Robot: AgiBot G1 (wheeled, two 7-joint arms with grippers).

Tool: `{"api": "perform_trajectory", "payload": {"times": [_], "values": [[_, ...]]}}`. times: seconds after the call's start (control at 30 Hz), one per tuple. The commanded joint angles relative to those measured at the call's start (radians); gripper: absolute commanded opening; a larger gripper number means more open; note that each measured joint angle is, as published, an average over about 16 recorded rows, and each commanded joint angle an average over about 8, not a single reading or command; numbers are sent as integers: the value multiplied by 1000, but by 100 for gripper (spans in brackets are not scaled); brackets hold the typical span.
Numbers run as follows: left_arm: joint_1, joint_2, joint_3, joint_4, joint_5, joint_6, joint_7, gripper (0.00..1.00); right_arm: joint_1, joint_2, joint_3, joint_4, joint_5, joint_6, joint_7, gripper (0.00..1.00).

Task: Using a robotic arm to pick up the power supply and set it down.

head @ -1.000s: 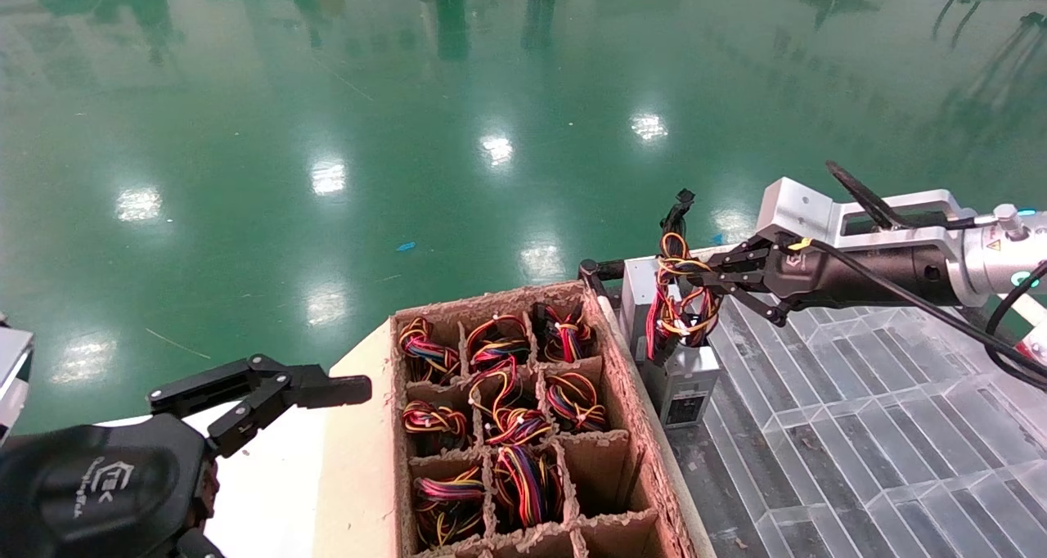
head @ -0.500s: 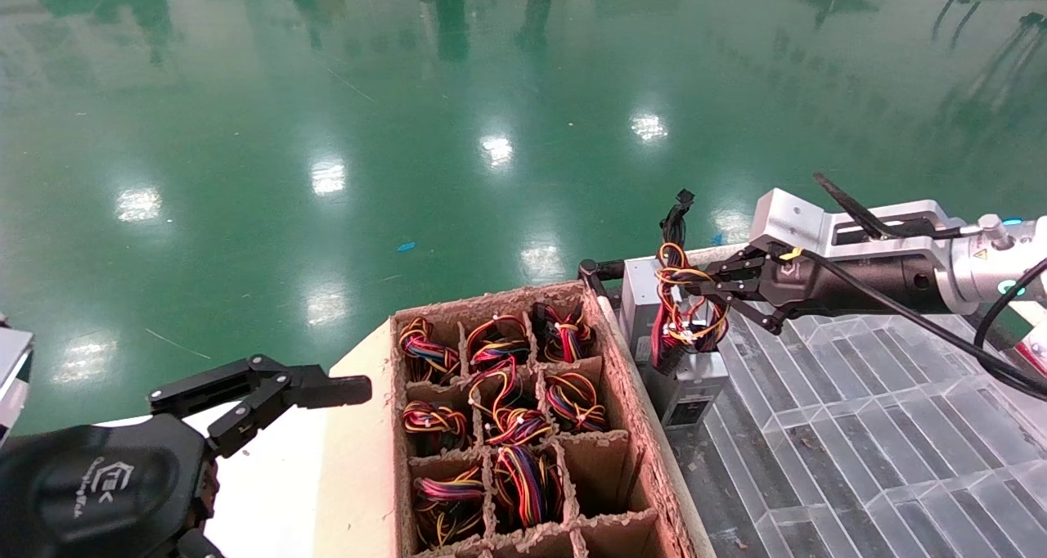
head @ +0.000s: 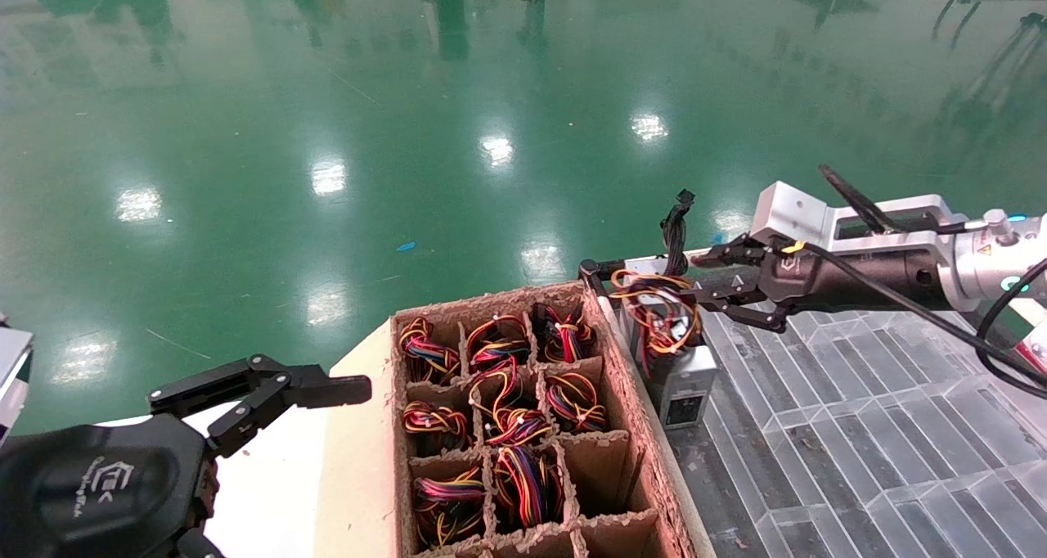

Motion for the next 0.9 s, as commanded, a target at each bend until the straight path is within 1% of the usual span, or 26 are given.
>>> {"api": "perform_trajectory", "payload": {"times": [0.03, 0.23, 0.37, 0.9], "values": [[0, 0, 0, 0, 0, 0, 0, 100, 2, 2, 3, -1, 4, -5, 2, 100], [0, 0, 0, 0, 0, 0, 0, 100, 3, 14, 26, -7, 37, -24, 12, 100], [0, 0, 0, 0, 0, 0, 0, 100, -21, 27, 41, 24, 63, -32, 31, 100], [0, 0, 0, 0, 0, 0, 0, 100, -253, 131, 135, 361, 247, -67, 195, 100]]}}
